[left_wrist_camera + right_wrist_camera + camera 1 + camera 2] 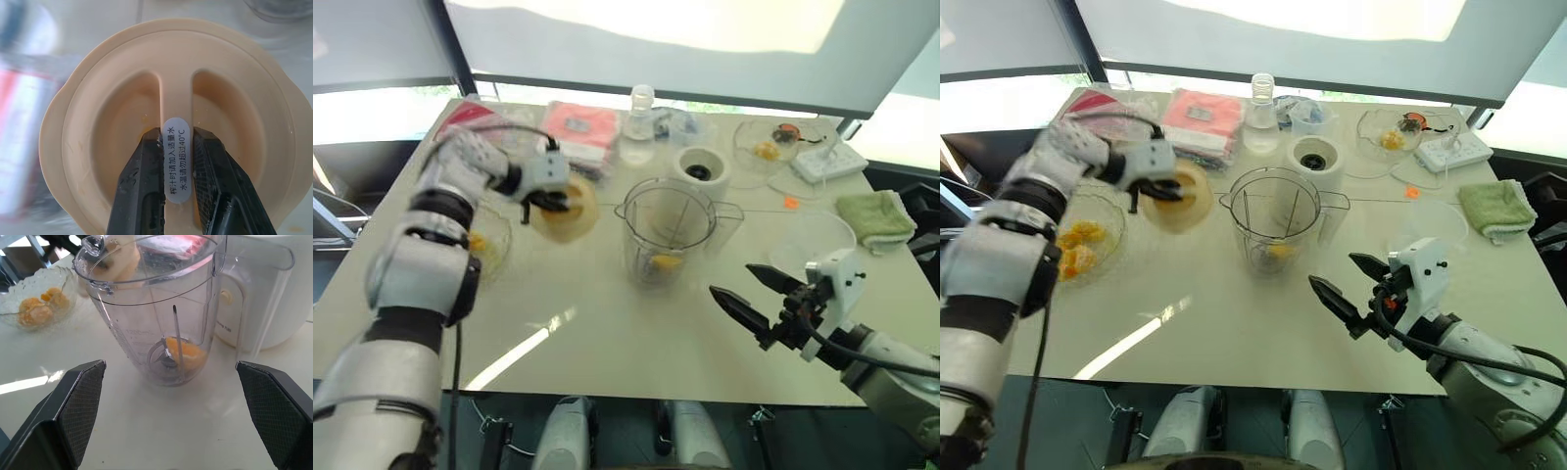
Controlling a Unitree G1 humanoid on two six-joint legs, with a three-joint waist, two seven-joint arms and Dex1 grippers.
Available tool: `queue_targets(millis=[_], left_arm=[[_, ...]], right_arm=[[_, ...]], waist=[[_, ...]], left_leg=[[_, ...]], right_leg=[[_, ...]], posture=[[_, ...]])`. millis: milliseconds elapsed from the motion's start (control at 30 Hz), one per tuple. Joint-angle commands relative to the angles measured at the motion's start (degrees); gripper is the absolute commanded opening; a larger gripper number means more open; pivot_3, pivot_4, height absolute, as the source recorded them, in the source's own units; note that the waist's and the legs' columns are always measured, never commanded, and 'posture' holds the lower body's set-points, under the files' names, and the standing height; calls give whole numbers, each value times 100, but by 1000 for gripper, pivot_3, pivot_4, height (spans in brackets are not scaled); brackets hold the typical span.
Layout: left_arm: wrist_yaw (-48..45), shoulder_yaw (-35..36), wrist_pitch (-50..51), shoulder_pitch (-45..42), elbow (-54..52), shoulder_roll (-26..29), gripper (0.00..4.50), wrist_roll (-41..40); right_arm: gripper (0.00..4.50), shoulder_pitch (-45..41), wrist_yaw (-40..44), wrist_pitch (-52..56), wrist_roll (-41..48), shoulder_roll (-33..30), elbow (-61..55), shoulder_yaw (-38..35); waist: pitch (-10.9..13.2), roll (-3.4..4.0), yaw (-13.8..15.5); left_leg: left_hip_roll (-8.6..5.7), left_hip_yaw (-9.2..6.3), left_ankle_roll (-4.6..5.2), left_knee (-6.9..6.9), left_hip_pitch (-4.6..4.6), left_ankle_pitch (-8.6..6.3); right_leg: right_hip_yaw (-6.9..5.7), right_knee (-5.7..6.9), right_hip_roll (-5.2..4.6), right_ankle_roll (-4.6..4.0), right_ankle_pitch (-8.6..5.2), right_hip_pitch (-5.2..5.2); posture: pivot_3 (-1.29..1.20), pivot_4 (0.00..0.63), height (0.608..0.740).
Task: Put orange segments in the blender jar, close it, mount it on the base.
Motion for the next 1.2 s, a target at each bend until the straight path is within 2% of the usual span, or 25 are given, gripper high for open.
queue_targets(millis=[33,133,267,433,567,733,933,1200], left_arm=[[-248,273,32,-556,-186,33,260,-279],[-428,395,495,-1117,-163,-79,260,-371],[-1253,564,1508,-1873,-149,-408,260,-619],[-1845,554,2233,-2504,-145,-1147,260,-1020],[-1850,57,2599,-2664,-142,-1536,260,-1463],[-1850,-737,2452,-2423,-234,-1855,260,-1704],[-1850,-1669,1951,-1963,-383,-1970,260,-2045],[-1850,-2759,1699,-1781,-542,-1950,260,-2655]], right_arm=[[4500,-165,-13,-30,-181,115,25,146],[4500,-287,-209,110,-268,232,168,254],[4500,-512,-284,67,-692,366,362,435],[4500,-818,-293,-11,-1179,581,603,586],[4500,-943,-377,-98,-1569,812,699,642],[4500,-1044,-505,-194,-2035,1102,761,663],[4500,-1165,-549,-226,-2409,1408,796,763],[4500,-1420,-558,-370,-2988,1773,1068,938]], waist=[[0,0,6],[0,0,1],[5,-7,-2],[5,-7,-1],[4,-1,-23],[5,2,-36],[3,6,-23],[4,6,-11]], left_leg=[[1,-1,0,0,0,0],[2,-2,0,1,4,0],[0,-1,0,3,2,0],[-2,-1,3,2,3,-2],[-3,-5,4,2,4,-2],[-1,-11,7,1,9,-4],[0,-11,7,2,10,-4],[-3,-9,9,2,6,-5]], right_leg=[[0,-2,-1,0,-2,1],[1,-2,0,1,-3,4],[0,1,4,2,-4,2],[1,1,4,8,-9,2],[8,2,4,9,-10,1],[16,13,10,8,-10,-6],[19,15,10,7,-10,-6],[23,10,7,7,-10,-8]], posture=[[0,150,740],[0,150,740],[0,150,740],[0,150,740],[0,150,740],[0,150,740],[0,150,740],[0,150,740]])
